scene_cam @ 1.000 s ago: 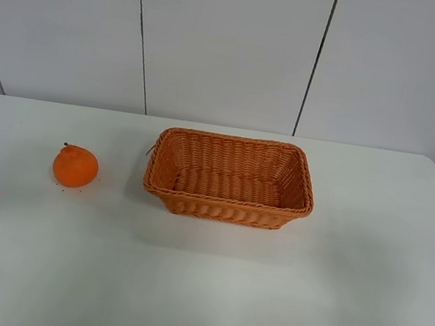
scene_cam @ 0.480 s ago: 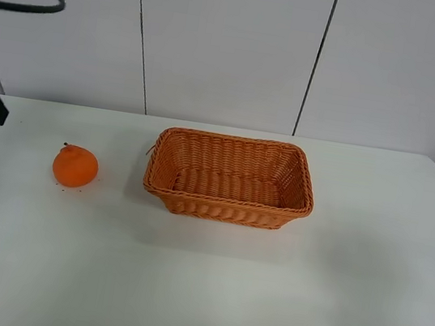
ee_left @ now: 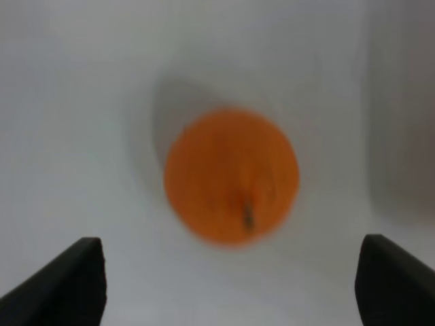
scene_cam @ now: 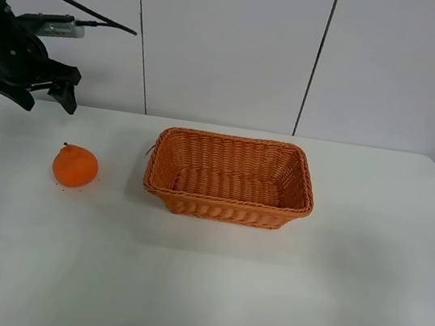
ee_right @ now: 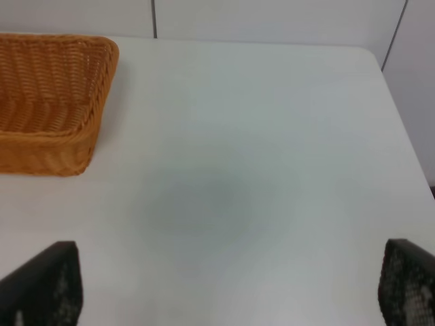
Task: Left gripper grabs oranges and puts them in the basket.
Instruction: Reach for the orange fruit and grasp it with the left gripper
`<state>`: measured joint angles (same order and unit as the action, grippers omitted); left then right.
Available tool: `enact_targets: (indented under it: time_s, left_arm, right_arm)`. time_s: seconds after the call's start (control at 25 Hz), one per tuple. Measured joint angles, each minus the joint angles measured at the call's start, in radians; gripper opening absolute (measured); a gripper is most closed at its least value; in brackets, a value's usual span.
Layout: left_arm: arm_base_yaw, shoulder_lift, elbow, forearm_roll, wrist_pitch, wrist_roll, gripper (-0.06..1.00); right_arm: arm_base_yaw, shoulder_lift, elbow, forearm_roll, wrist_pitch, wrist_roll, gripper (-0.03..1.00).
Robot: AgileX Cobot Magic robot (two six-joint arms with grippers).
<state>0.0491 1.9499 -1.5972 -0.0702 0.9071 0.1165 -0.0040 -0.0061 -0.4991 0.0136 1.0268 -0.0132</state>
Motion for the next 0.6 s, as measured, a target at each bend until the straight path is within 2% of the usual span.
enact_targets:
  time_s: [0.2, 0.6]
  left_arm:
    - [0.0, 0.152, -0.082, 0.0, 0.003, 0.0, 0.85]
    - [-0.002, 0.239, -0.075, 0.0, 0.023, 0.0, 0.85]
  right_arm:
    - [0.0, 0.0, 0.0, 0.0, 0.0, 0.0, 0.69]
    - [0.0, 0.0, 0.0, 0.0, 0.0, 0.0, 0.69]
